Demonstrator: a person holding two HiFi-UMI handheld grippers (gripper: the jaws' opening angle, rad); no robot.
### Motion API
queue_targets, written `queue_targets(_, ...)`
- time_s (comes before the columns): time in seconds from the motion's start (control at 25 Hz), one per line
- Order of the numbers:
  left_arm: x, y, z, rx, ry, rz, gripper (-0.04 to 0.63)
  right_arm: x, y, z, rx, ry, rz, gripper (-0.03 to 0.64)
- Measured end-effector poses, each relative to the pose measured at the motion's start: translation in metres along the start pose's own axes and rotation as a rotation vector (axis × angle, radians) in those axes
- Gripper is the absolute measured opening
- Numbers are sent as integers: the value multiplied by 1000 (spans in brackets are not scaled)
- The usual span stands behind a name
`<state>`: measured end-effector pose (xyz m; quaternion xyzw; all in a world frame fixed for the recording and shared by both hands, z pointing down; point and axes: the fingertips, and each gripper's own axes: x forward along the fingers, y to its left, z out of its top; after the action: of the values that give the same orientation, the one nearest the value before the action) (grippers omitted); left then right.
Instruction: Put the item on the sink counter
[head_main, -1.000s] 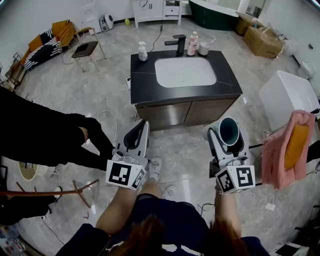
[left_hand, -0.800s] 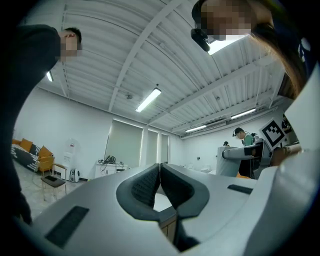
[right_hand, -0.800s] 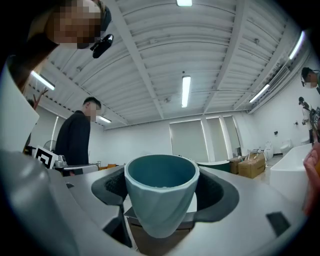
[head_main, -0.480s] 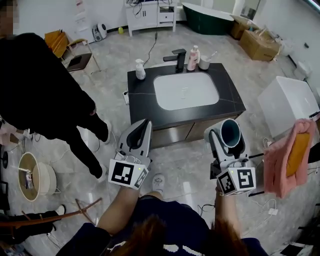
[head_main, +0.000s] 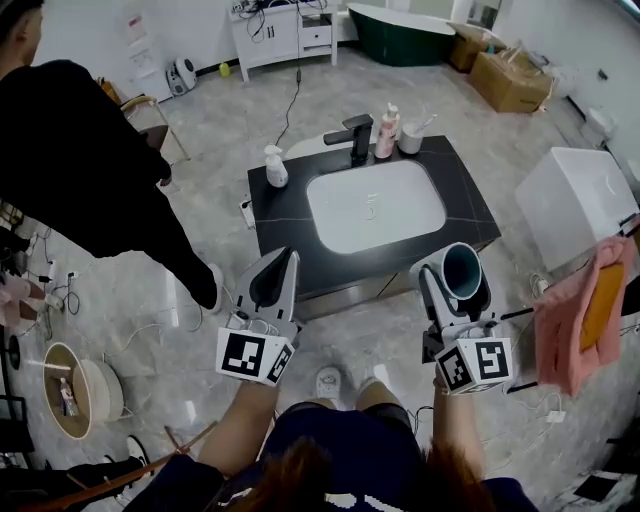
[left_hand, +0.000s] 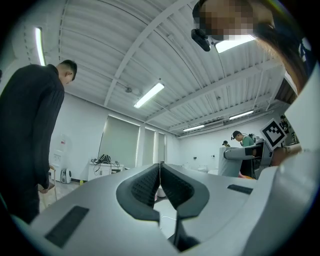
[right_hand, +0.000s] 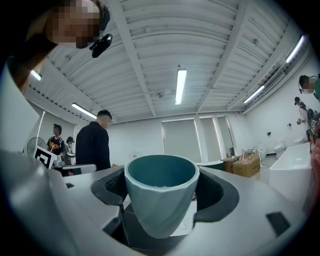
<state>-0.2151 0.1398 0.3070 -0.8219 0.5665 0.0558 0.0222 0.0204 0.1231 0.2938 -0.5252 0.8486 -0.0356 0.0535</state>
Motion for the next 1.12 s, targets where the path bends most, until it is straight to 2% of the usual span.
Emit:
queue_targets(0.24, 41, 20, -19, -18, 22, 20, 23, 49, -24, -9, 7, 20, 7, 397)
queue_targets(0.52, 108, 36, -21, 0, 14, 87, 23, 120, -70, -4, 15, 11, 78, 396)
queue_targets(0.8, 199, 21, -22, 23, -1, 136, 23, 185, -144, 13, 11, -2, 143, 397)
queue_targets(1.12, 249, 22, -35, 11, 34, 160, 23, 232, -178, 3, 37, 42, 180, 397)
